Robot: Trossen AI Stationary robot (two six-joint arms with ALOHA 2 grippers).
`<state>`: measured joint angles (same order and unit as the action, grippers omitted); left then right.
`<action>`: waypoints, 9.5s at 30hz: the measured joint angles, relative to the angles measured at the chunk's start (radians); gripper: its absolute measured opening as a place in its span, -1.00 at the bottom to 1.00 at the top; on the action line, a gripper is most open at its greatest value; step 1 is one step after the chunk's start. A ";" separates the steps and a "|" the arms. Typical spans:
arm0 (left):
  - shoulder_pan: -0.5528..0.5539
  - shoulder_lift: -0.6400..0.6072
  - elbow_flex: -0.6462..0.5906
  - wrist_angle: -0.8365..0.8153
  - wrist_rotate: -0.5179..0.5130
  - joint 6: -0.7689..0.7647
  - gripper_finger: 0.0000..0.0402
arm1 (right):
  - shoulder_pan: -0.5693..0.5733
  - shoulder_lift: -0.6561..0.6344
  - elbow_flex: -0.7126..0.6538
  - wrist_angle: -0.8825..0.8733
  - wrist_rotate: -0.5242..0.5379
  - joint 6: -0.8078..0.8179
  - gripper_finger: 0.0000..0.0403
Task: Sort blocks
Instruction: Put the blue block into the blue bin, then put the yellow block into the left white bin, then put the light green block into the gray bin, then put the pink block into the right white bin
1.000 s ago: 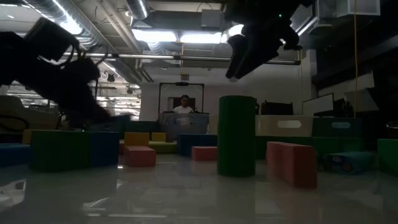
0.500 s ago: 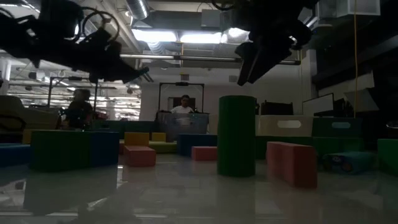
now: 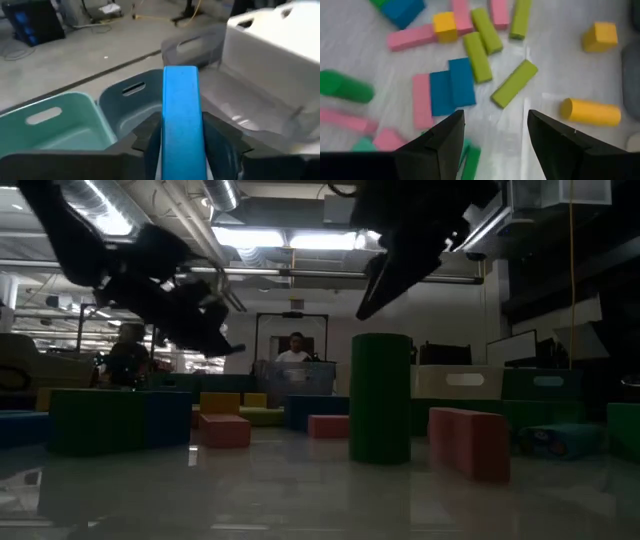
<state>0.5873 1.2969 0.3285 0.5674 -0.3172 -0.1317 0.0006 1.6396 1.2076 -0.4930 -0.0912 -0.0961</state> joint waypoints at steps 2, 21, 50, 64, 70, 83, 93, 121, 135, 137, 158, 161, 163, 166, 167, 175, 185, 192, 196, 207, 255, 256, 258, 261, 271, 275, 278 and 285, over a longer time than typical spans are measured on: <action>0.005 0.055 0.022 -0.002 0.000 0.005 -0.33 | 0.000 0.025 0.000 0.027 0.040 0.087 0.08; 0.019 0.194 0.146 -0.009 0.000 0.009 -0.28 | -0.001 0.228 0.000 0.281 0.562 0.705 0.08; 0.008 0.194 0.144 -0.149 0.053 0.008 -0.28 | -0.026 0.461 0.003 0.376 0.701 1.084 -0.16; -0.118 0.061 0.144 -0.148 0.098 0.113 -0.28 | -0.028 0.456 0.117 0.296 0.545 0.868 -0.37; -0.149 -0.069 0.145 -0.206 0.098 0.119 -0.28 | -0.027 0.409 0.232 0.137 0.508 0.726 -0.36; -0.273 -0.280 0.144 -0.611 0.214 0.033 -0.28 | -0.061 0.366 0.503 -0.515 0.752 0.507 -0.36; -0.431 -0.266 0.101 -0.648 0.336 0.007 -0.28 | -0.188 0.375 0.472 -0.678 0.741 0.480 -0.19; -0.534 0.012 0.100 -0.578 0.281 0.185 -0.28 | -0.199 0.374 0.463 -0.656 0.555 0.362 -0.01; -0.500 0.119 0.103 -0.542 0.280 0.184 -0.43 | -0.057 0.374 0.463 -0.652 0.746 0.298 -0.01; -0.500 0.112 0.102 -0.536 0.278 0.184 -0.54 | -0.043 0.371 0.463 -0.653 0.768 0.298 -0.01; -0.405 -0.123 0.161 -0.505 0.248 0.248 -0.57 | 0.014 0.313 0.277 -0.490 0.526 0.380 -0.01; -0.346 -0.166 0.161 -0.508 0.208 0.269 -0.57 | -0.021 0.313 0.245 -0.432 0.549 0.376 -0.01; -0.304 -0.186 0.161 -0.505 0.178 0.272 -0.57 | -0.052 0.313 0.230 -0.414 0.561 0.356 -0.01; -0.236 -0.195 0.161 -0.507 0.154 0.269 -0.57 | -0.100 0.313 0.214 -0.367 0.561 0.332 -0.01; -0.212 -0.195 0.161 -0.506 0.152 0.267 -0.57 | -0.116 0.313 0.212 -0.360 0.561 0.326 -0.01; -0.033 -0.138 0.161 -0.502 0.149 0.263 -0.55 | -0.167 0.303 0.212 -0.324 0.568 0.257 -0.01; 0.045 -0.073 0.161 -0.458 0.180 0.255 -0.55 | -0.051 0.208 0.212 -0.321 0.560 0.247 -0.01; 0.020 -0.012 0.161 -0.215 0.296 0.135 -0.54 | 0.022 0.203 0.212 -0.312 0.466 0.210 -0.01; -0.007 0.069 0.161 -0.080 0.296 0.093 -0.54 | 0.056 0.203 0.212 -0.273 0.385 0.165 -0.01; -0.051 0.277 0.161 0.283 0.296 0.109 -0.41 | 0.124 0.211 0.195 -0.173 0.078 0.092 -0.01; -0.188 0.344 0.230 0.281 0.296 0.158 -0.11 | 0.216 0.217 -0.157 0.264 0.047 0.300 -0.01; -0.188 0.344 0.230 0.281 0.296 0.158 -0.11 | 0.216 0.226 -0.156 0.273 0.049 0.300 -0.01; -0.188 0.344 0.230 0.281 0.296 0.158 -0.11 | 0.216 0.240 -0.155 0.282 0.051 0.301 -0.01; -0.188 0.344 0.229 0.280 0.296 0.158 -0.11 | 0.216 0.257 -0.154 0.308 0.053 0.299 -0.01; -0.188 0.344 0.230 0.282 0.296 0.158 -0.11 | 0.216 0.258 -0.154 0.319 0.082 0.294 -0.34; -0.188 0.344 0.230 0.282 0.296 0.158 -0.11 | 0.215 0.258 -0.154 0.320 0.081 0.294 -0.54; -0.188 0.344 0.230 0.282 0.296 0.158 -0.11 | 0.215 0.259 -0.144 0.306 0.080 0.294 -0.54; -0.188 0.344 0.230 0.282 0.296 0.158 -0.11 | 0.215 0.265 -0.061 0.159 0.074 0.268 -0.44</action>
<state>0.3988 1.6405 0.5583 0.8490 -0.0212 0.0261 0.2153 1.9046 1.1467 -0.3339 -0.0167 0.1723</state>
